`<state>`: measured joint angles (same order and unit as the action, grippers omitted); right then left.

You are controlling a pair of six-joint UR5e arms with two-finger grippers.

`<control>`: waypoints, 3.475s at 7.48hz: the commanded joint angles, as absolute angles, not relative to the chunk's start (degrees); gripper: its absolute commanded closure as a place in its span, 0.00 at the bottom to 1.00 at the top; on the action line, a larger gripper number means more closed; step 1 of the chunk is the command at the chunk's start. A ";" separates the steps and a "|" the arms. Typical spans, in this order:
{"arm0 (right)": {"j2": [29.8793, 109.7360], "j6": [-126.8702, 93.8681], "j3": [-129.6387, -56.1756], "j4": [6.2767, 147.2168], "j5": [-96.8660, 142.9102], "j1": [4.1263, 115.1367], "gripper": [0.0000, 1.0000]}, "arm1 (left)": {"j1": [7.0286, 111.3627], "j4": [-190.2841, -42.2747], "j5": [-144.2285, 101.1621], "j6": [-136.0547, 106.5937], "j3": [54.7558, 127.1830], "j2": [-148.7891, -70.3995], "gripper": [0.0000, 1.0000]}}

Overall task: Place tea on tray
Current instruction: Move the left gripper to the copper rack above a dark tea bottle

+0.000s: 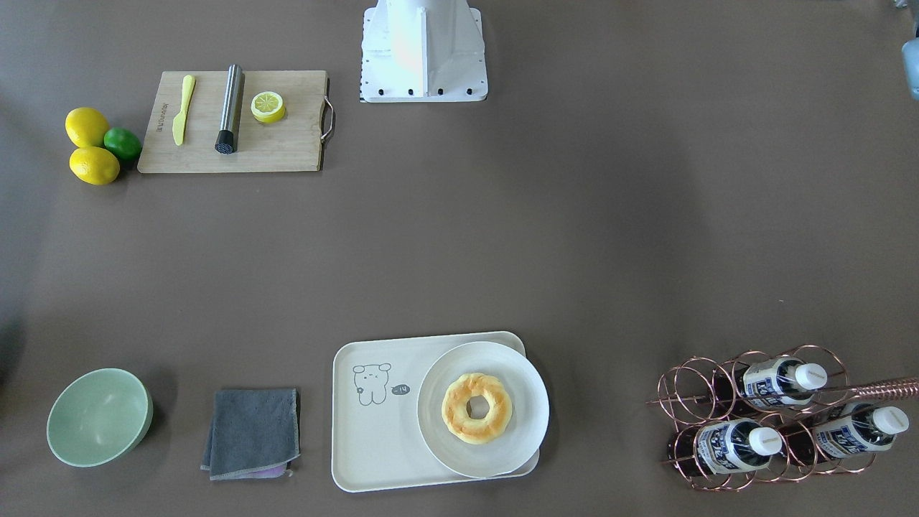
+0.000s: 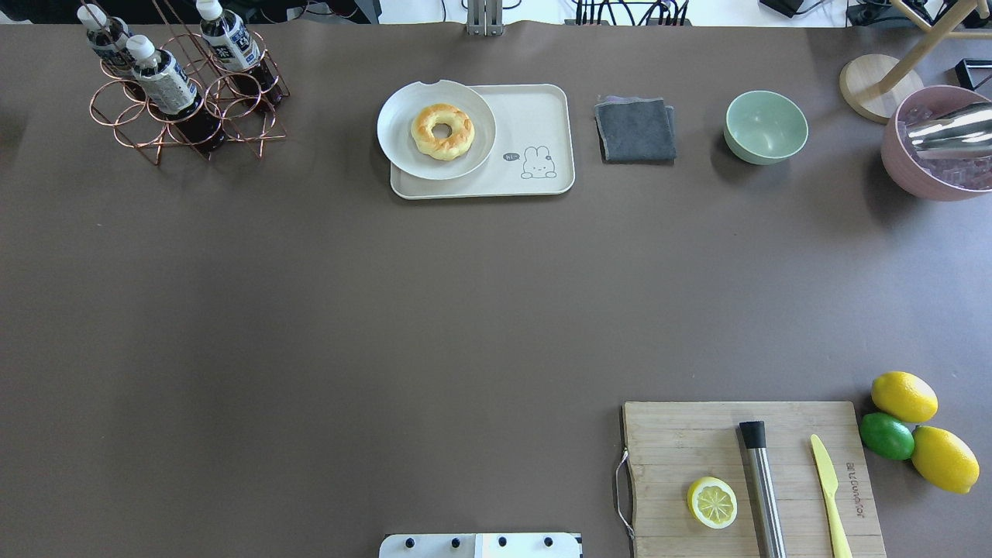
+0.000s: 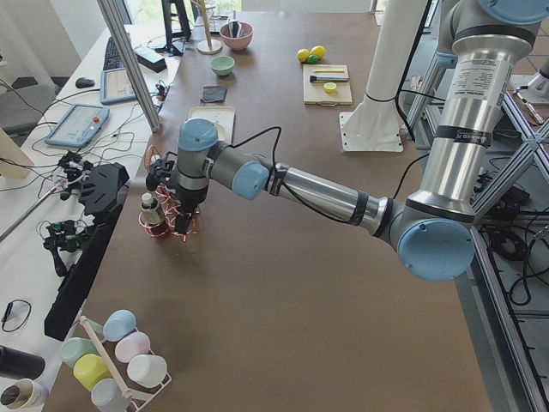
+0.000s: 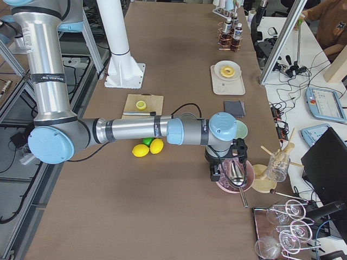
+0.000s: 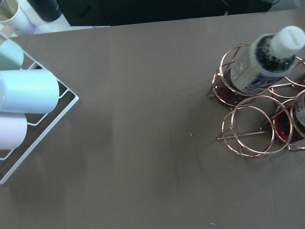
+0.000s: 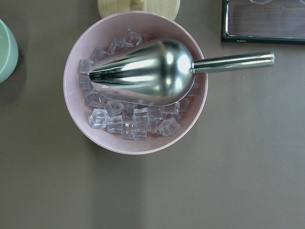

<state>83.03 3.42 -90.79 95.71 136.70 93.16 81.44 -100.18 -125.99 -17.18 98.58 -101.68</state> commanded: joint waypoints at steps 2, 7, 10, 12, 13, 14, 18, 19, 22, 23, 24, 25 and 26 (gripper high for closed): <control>84.02 3.43 -90.97 95.71 136.76 93.25 0.00 | 74.19 -109.46 -124.98 -17.14 104.60 -101.51 0.02; 84.02 3.52 -90.79 95.63 135.88 93.16 0.00 | 69.44 -116.71 -118.87 -20.60 104.51 -102.31 0.02; 84.20 3.52 -90.62 95.71 135.79 93.25 0.00 | 66.37 -109.03 -118.13 -32.61 101.61 -108.25 0.02; 84.55 3.52 -90.70 95.71 135.88 93.25 0.00 | 64.95 -108.28 -117.95 -34.10 100.03 -109.59 0.02; 84.72 3.52 -90.70 95.71 135.97 93.25 0.00 | 64.95 -108.37 -117.95 -34.01 98.45 -110.64 0.02; 84.99 3.52 -90.79 95.71 135.97 93.25 0.00 | 64.95 -108.46 -117.86 -36.19 96.18 -112.83 0.02; 84.82 3.43 -90.88 95.63 136.23 93.25 0.00 | 65.21 -110.29 -111.29 -37.35 91.94 -114.34 0.04; 84.64 3.43 -90.88 95.62 136.23 93.25 0.00 | 65.48 -111.69 -111.18 -37.44 90.28 -114.43 0.08; 84.46 3.43 -90.88 95.62 136.23 93.16 0.00 | 65.74 -112.59 -111.18 -37.97 87.54 -116.27 0.23; 84.29 3.43 -90.97 95.62 136.23 93.25 0.00 | 65.74 -113.11 -111.18 -37.97 86.58 -116.54 0.23; 84.11 3.43 -90.88 95.62 136.23 93.25 0.00 | 65.83 -114.51 -111.18 -37.97 85.44 -116.80 0.25; 84.11 3.43 -90.88 95.62 136.23 93.16 0.00 | 65.92 -114.61 -111.18 -37.97 83.86 -118.02 0.27; 84.02 3.43 -90.97 95.62 136.23 93.16 0.00 | 65.92 -114.70 -111.18 -37.97 83.06 -118.56 0.28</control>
